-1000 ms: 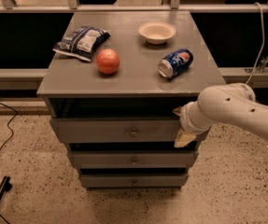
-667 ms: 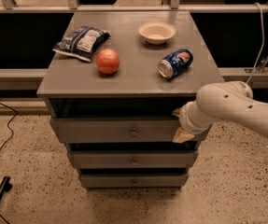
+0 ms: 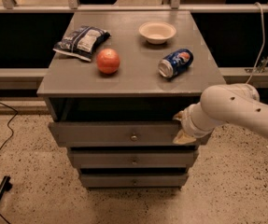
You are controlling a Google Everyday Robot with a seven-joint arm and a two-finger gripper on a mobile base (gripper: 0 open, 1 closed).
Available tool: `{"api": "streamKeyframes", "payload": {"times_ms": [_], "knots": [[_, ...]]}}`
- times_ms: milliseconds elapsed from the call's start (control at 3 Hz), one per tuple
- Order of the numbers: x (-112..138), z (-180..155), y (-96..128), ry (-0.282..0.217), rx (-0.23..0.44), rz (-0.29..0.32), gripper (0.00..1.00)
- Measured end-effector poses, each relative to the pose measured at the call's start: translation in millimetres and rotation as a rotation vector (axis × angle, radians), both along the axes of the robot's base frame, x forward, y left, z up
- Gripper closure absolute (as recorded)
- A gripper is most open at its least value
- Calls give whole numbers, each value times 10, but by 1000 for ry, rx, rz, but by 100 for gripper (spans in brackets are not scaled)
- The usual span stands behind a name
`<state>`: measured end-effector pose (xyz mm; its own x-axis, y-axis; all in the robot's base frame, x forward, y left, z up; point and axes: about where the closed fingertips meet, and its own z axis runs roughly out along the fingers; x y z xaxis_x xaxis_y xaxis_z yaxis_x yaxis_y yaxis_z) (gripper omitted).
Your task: Open top drawer
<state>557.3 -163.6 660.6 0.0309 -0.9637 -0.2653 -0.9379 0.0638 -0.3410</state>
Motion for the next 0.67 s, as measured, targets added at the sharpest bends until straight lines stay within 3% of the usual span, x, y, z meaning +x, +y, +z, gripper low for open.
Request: {"api": "streamKeyframes", "payload": {"times_ms": [667], "knots": [[0, 66, 0, 0, 0, 0, 48]]}}
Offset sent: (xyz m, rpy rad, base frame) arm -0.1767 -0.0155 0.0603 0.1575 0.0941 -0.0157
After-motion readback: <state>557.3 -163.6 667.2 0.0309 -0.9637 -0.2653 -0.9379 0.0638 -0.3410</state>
